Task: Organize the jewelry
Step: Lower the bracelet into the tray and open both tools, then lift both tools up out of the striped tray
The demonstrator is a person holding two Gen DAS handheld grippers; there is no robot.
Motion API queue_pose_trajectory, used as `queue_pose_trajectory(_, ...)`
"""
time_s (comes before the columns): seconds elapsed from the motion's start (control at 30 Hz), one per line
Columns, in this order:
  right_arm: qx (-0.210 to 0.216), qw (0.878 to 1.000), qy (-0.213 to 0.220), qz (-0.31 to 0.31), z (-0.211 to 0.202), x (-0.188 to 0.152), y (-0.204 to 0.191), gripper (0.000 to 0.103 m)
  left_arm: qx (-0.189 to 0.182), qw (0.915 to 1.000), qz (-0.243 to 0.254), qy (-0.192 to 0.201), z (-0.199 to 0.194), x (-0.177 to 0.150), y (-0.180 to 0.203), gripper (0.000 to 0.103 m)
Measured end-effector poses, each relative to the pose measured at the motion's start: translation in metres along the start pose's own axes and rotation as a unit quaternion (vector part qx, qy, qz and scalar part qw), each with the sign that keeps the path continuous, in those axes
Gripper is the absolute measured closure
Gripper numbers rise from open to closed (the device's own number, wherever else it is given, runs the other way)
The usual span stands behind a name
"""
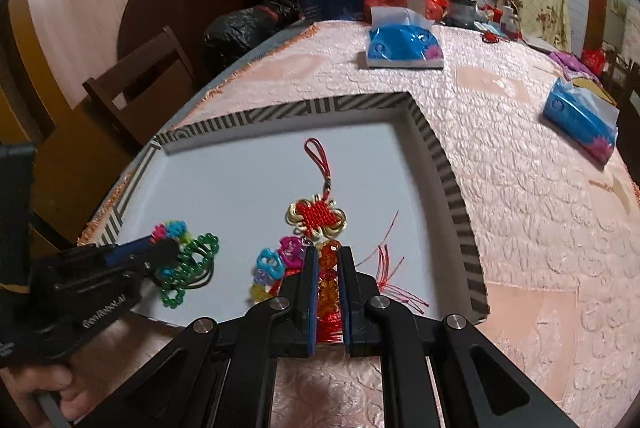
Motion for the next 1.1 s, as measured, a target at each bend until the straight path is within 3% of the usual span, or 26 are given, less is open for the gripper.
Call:
queue_pose_trajectory(0.6,-0.011,1.000,-0.016,0.005,0.008,-0.004,-0.001,0.095,0.007,0.9998,0.004,-0.017,0.009,-0.009,0.005,0.089)
queue_pose_trajectory(0.63,-0.010,1.000,-0.017,0.006,0.008,-0.004,-0.002,0.095,0.006,0.9998,0.005,-0.017,0.008,-0.009,0.006,0.081)
queue_pose_trajectory(0.67,-0.010,1.000,-0.017,0.005,0.007,-0.004,-0.002,0.093,0.005,0.9998,0.004,-0.018,0.008,-0.009,0.006,0.063)
queue_pose_trajectory(0.7,-0.010,1.000,-0.016,0.005,0.007,-0.004,-0.003,0.090,0.006,0.9997,0.002,-0.022,0.009,-0.010,0.006,0.051)
queue_pose_trajectory(0.73,-0.010,1.000,-0.013,0.004,0.005,-0.004,-0.004,0.082,0.004,0.9997,-0.002,-0.025,0.011,-0.011,0.006,0.036)
queue_pose_trajectory(0.77,-0.011,1.000,-0.007,0.004,0.003,-0.003,-0.004,0.069,0.002,0.9997,-0.003,-0.025,0.011,-0.012,0.006,0.036)
queue_pose_trajectory(0.83,-0.014,1.000,0.009,0.001,-0.004,-0.002,-0.006,0.061,0.006,0.9998,-0.005,-0.020,0.010,-0.011,0.006,0.036)
queue_pose_trajectory(1.0,-0.020,1.000,0.020,-0.009,-0.014,0.001,-0.011,0.061,0.010,0.9998,-0.012,-0.009,0.006,-0.010,0.002,0.032)
queue_pose_trajectory(1.1,-0.027,0.999,0.026,-0.013,-0.019,0.000,-0.012,0.061,0.012,0.9998,-0.017,-0.001,0.004,-0.009,-0.001,0.023)
Point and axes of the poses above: each gripper's, at about its wrist camera, not at the fingertips, and z roughly the way its jaws point, y to its right, x to its top, the point moved 7 cm from there along z, roughly the way its jaws point, and after that the axes turned 11 degrees about -y, right-handed, at the moved point
